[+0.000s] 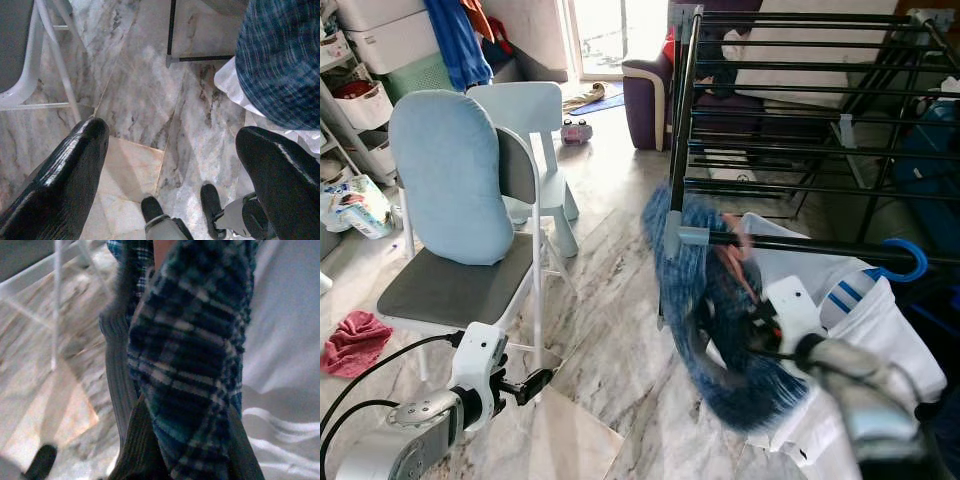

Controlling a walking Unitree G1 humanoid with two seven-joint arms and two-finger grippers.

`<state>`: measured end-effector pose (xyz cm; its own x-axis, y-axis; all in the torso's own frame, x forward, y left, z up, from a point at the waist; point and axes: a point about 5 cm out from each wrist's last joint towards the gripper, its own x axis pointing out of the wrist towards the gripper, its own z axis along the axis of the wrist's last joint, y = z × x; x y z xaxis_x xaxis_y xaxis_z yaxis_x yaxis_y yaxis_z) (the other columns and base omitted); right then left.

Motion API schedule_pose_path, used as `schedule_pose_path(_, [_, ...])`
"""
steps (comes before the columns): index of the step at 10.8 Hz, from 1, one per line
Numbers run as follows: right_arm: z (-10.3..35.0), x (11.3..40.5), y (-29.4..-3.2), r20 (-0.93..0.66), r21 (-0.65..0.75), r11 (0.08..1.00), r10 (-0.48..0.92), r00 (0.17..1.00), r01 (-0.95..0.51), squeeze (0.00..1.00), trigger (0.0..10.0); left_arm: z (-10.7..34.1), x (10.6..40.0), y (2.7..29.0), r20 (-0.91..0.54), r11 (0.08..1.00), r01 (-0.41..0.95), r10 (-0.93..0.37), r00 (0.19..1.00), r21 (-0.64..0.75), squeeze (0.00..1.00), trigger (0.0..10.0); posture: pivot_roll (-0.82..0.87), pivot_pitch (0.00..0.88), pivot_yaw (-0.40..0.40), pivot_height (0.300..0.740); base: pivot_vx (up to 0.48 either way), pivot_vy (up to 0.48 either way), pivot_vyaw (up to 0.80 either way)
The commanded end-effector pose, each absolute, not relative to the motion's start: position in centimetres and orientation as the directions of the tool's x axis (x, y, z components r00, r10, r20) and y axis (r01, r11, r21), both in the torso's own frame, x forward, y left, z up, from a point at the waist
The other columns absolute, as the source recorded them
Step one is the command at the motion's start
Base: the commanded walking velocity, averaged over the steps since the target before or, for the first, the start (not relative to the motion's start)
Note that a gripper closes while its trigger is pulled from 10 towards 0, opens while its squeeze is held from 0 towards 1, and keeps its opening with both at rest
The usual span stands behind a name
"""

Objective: Hang hanger

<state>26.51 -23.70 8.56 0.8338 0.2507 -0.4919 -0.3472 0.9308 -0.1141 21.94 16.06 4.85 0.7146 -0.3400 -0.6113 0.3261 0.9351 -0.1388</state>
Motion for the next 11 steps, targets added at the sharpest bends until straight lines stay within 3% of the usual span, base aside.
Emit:
schedule_pose_path(1, [10.9, 26.9, -23.7, -0.367, -0.158, 0.952, 0.190, 0.911, -0.262, 0.00, 0.0, 5.1, 21.9, 16.3, -0.609, 0.937, 0.328, -0.332, 0.720, -0.122, 0.00, 10.0, -0.14, 0.000, 0.036, 0.740, 0.000, 0.000, 0.00])
schedule_pose_path(2, [10.2, 24.4, -21.8, -0.304, -0.192, 0.960, 0.137, 0.943, -0.201, 0.00, 0.0, 5.2, 21.9, 16.1, -0.602, 0.937, 0.326, -0.335, 0.725, -0.128, 0.00, 10.0, -0.14, 0.000, 0.034, 0.740, 0.000, 0.000, 0.00])
schedule_pose_path(3, [8.5, 21.4, -20.3, -0.337, -0.159, 0.975, 0.095, 0.937, -0.156, 0.00, 0.0, 5.3, 22.0, 15.8, -0.589, 0.933, 0.337, -0.343, 0.732, -0.125, 0.00, 10.0, -0.15, 0.000, 0.037, 0.740, 0.000, 0.000, 0.00])
schedule_pose_path(4, [7.9, 20.4, -20.0, -0.361, -0.162, 0.975, 0.082, 0.929, -0.149, 0.00, 0.0, 5.5, 22.1, 15.8, -0.580, 0.932, 0.338, -0.346, 0.738, -0.127, 0.00, 10.0, -0.15, 0.000, 0.042, 0.740, 0.000, 0.000, 0.00])
schedule_pose_path(5, [7.3, 19.5, -20.3, -0.410, -0.149, 0.978, 0.074, 0.909, -0.147, 0.00, 10.0, 6.2, 22.7, 15.7, -0.541, 0.935, 0.330, -0.345, 0.767, -0.128, 0.00, 10.0, -0.15, 0.000, 0.044, 0.740, 0.000, 0.000, 0.00])
schedule_pose_path(8, [9.4, 21.0, -19.5, -0.279, -0.054, 0.992, 0.093, 0.956, -0.112, 0.00, 10.0, 7.4, 24.2, 14.8, -0.443, 0.936, 0.324, -0.351, 0.825, -0.138, 0.00, 10.0, -0.16, 0.000, 0.048, 0.740, 0.000, 0.000, 0.00])
schedule_pose_path(11, [8.3, 21.6, -19.2, -0.315, -0.056, 0.993, 0.082, 0.946, -0.105, 0.00, 10.0, 5.9, 23.8, 15.0, -0.441, 0.954, 0.275, -0.298, 0.846, -0.118, 0.00, 10.0, -0.16, 0.000, 0.038, 0.740, 0.000, 0.000, 0.00])
